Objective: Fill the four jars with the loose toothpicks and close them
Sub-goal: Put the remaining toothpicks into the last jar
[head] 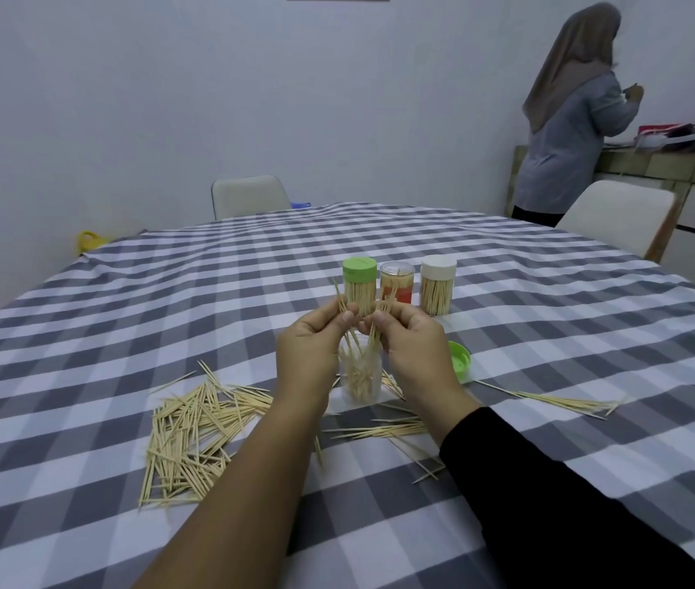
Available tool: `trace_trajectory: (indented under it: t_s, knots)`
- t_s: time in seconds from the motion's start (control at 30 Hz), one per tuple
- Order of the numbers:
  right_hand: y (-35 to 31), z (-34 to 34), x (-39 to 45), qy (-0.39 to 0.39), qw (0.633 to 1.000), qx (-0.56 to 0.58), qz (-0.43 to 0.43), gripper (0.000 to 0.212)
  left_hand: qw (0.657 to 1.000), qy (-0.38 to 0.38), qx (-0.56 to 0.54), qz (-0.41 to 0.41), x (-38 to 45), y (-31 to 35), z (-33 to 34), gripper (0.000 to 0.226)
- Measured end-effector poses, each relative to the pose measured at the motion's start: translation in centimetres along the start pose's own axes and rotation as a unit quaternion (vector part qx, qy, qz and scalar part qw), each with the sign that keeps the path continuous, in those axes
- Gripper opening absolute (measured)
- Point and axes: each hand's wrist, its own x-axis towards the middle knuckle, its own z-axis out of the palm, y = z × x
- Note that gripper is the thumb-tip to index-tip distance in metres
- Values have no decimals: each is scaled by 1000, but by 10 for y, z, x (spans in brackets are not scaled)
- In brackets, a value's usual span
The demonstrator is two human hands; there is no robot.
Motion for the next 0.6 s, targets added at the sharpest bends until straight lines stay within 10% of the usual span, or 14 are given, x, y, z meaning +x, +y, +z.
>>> trace_trajectory:
  t_s: [0.6]
  knots:
    - [3, -2, -5, -3, 1000, -9, -9, 25, 999, -7, 38, -20, -6, 5, -4, 18]
